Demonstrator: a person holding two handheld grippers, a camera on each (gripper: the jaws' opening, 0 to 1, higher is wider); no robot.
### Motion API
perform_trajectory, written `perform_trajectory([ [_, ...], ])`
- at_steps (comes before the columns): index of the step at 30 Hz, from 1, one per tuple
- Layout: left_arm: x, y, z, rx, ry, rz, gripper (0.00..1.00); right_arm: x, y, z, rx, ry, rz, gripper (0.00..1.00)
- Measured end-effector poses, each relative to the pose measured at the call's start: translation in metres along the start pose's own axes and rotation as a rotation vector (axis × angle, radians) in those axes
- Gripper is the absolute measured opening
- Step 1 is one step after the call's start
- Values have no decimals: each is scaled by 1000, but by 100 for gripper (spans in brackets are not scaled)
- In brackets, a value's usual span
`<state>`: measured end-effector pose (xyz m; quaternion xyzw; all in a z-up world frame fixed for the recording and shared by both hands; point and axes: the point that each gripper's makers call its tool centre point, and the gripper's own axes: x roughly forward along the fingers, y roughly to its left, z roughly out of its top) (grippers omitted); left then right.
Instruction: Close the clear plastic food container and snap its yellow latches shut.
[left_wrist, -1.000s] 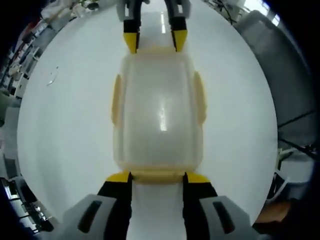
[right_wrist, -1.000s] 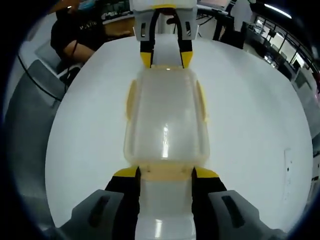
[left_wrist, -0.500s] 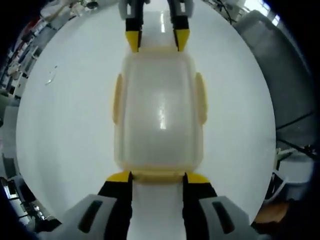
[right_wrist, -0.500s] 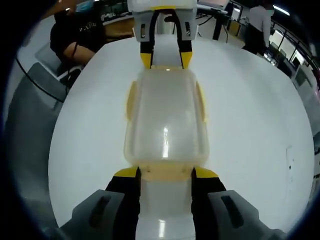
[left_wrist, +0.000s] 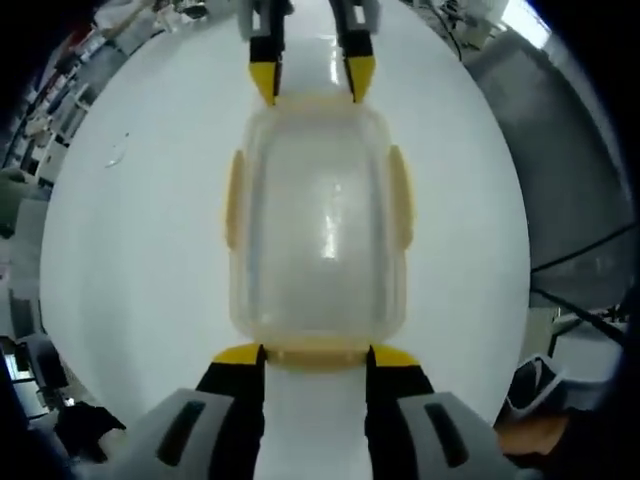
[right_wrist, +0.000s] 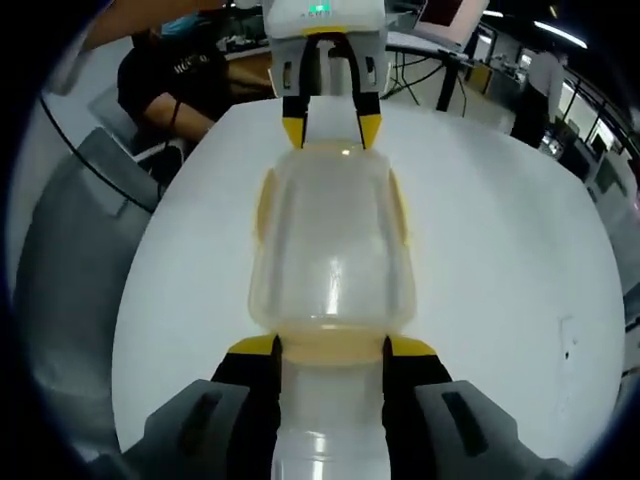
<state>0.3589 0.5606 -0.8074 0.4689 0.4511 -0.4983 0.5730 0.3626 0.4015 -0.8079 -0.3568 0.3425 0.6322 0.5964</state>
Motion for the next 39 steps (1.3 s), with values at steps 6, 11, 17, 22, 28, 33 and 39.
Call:
perform_trajectory([
  [6,-13,-11,13,-30,-30,3,33,-14,10,-7,-15,1,10,36],
  [11,-20,-12,27,-28,-32,20,33,-33,11,-9,-30,-10,-6,36],
  [17,-27,-14,47,-24,-46,28,33,-51,14,-19,-34,-12,-13,36],
  [22,-32,-12,65,-15,-49,38,33,-67,14,-29,-31,-17,-27,35],
  [28,-34,-6,93,2,-78,45,33,-89,11,-48,-23,-15,-51,35],
  [33,-32,-3,116,7,-92,44,33,-103,9,-65,-20,-5,-63,36],
  [39,-31,2,142,15,-105,43,33,-118,6,-87,-16,5,-75,36],
])
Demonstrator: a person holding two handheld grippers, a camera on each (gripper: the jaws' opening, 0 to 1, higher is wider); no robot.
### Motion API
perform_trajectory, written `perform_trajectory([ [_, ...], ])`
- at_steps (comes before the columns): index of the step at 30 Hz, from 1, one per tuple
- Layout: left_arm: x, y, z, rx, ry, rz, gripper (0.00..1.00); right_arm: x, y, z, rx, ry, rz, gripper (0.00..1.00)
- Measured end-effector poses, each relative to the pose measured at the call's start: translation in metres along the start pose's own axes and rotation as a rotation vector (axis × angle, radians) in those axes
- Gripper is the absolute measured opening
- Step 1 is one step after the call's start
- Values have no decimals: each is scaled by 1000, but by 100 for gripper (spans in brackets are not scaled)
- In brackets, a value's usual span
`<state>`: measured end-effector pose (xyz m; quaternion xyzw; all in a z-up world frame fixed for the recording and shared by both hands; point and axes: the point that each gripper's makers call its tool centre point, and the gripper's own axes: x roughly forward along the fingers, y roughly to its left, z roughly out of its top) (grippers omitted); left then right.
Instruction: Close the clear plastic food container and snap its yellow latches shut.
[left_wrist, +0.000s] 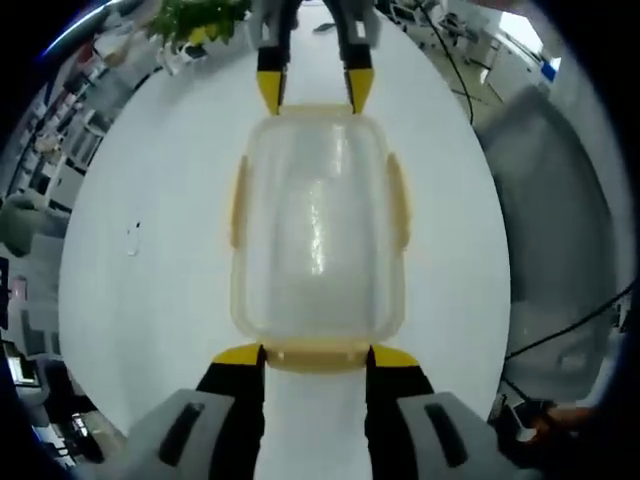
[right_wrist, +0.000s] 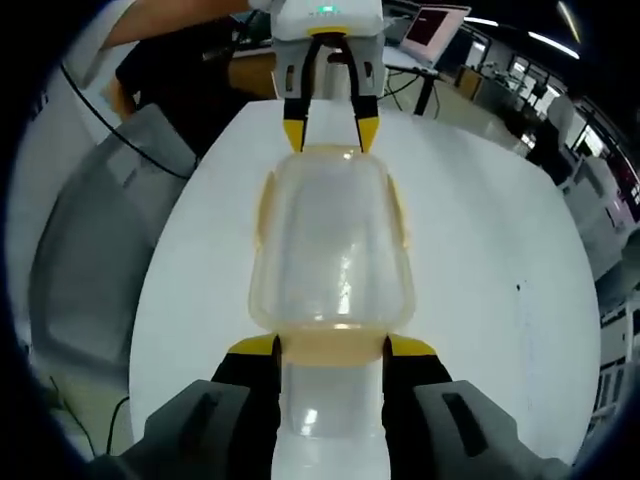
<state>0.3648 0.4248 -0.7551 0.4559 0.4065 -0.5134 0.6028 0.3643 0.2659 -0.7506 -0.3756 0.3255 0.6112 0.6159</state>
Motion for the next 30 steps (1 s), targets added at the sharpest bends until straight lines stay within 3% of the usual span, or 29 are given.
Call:
perform_trajectory([
  [19,24,6,59,-12,-38,-20,33,-25,-8,-58,1,39,-2,36],
  [30,40,6,82,-20,-31,-47,33,-31,-8,-85,6,48,12,36],
])
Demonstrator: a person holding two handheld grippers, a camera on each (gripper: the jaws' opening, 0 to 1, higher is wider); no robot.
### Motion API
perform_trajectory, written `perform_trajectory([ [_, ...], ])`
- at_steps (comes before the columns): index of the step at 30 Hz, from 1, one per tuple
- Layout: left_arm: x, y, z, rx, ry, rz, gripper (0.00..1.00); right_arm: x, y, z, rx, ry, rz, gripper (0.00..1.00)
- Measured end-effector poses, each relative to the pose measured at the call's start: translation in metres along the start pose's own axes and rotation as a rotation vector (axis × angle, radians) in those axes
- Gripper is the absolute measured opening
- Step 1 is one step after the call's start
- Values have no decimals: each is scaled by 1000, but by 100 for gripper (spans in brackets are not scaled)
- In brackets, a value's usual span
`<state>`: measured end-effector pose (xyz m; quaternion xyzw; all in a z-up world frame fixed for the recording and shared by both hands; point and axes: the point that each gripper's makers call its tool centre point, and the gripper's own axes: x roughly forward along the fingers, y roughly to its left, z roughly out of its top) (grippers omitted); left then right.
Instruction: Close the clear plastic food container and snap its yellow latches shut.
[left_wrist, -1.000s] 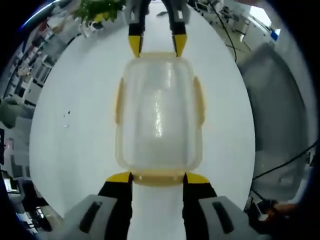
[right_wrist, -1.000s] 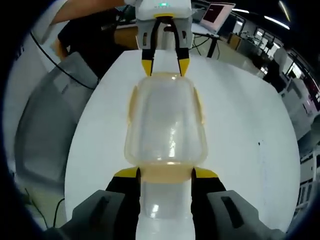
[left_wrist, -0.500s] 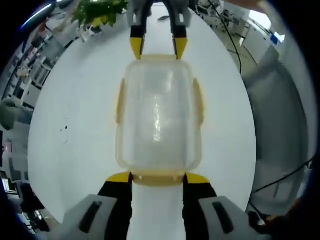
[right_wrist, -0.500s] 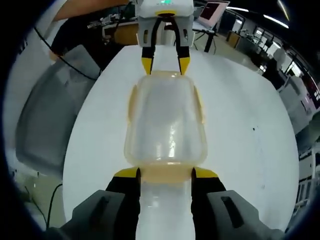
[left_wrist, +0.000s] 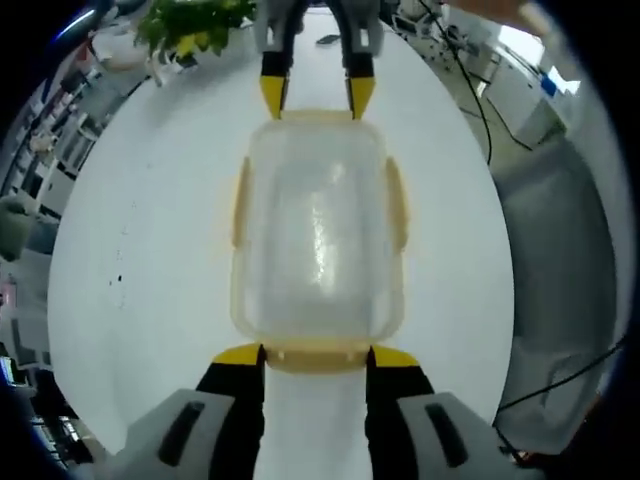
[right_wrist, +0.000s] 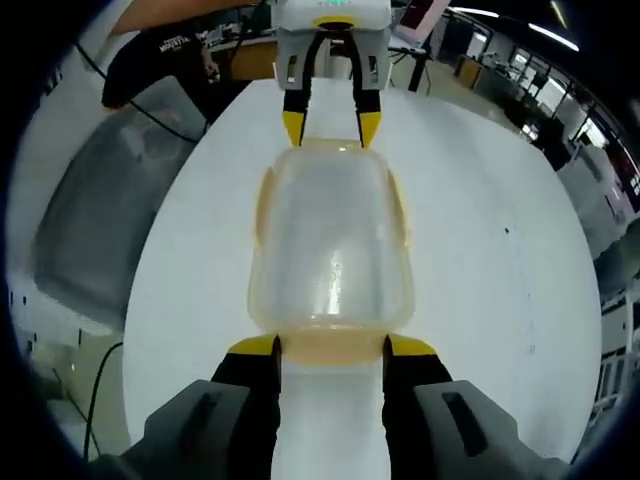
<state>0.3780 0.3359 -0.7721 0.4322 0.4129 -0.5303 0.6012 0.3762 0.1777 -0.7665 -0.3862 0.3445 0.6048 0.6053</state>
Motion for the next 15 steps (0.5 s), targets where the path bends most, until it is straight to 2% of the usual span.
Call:
perform_trajectory([
  [7,9,1,14,3,-12,-9,33,0,0,-19,14,21,2,36],
  [15,15,0,21,-3,-16,-22,34,5,0,-31,16,51,8,36],
])
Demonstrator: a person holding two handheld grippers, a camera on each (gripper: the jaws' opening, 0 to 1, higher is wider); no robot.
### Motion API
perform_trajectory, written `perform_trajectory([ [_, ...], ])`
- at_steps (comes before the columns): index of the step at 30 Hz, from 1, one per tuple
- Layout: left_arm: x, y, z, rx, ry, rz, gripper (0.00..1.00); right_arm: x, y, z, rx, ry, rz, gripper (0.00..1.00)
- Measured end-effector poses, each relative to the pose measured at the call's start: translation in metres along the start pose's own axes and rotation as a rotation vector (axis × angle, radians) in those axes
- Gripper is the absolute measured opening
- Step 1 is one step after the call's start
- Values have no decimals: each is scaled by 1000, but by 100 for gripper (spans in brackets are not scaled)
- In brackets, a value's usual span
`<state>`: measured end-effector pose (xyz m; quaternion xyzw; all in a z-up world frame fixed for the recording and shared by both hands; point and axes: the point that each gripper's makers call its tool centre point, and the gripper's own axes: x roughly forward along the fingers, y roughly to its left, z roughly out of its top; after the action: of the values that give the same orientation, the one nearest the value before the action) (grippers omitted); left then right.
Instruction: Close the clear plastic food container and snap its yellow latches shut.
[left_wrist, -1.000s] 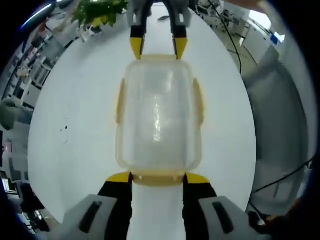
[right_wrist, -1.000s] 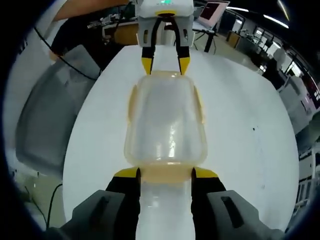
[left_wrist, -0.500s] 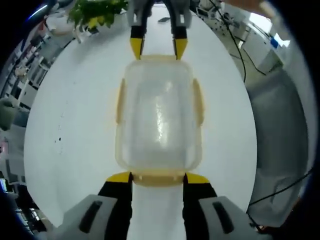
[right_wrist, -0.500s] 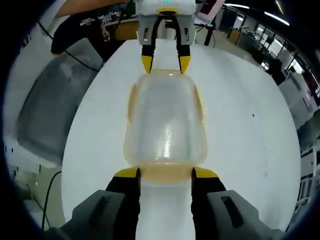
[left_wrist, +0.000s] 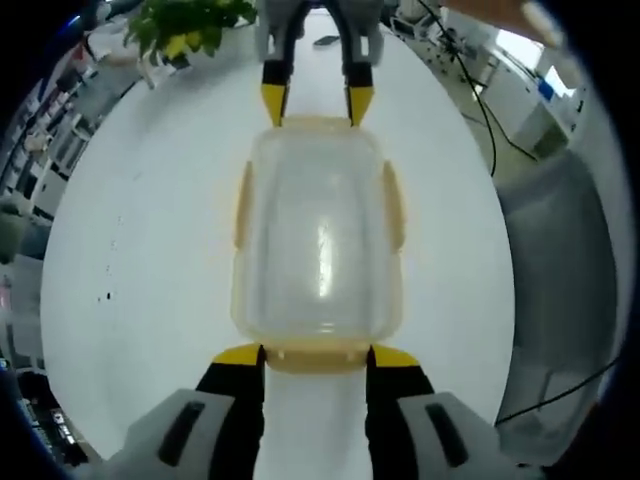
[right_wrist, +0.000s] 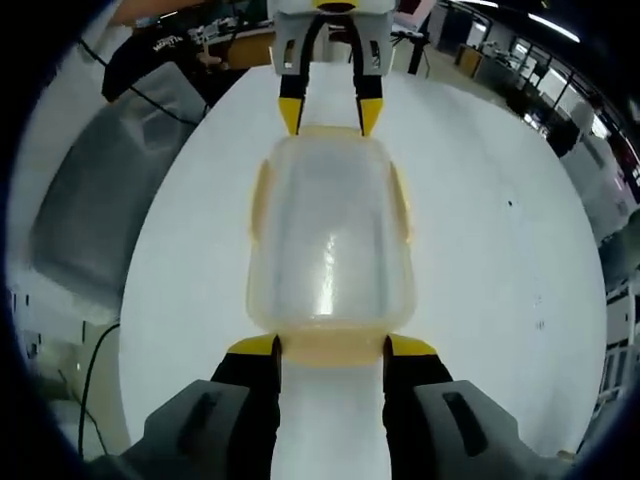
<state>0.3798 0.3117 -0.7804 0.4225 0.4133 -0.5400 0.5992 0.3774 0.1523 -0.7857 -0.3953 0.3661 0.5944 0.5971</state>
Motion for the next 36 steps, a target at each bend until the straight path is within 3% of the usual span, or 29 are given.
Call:
perform_trajectory([
  [11,1,-3,-3,-15,15,-12,34,2,1,2,-9,11,8,36],
  [36,6,1,-3,58,14,-11,34,5,5,-4,13,10,18,37],
])
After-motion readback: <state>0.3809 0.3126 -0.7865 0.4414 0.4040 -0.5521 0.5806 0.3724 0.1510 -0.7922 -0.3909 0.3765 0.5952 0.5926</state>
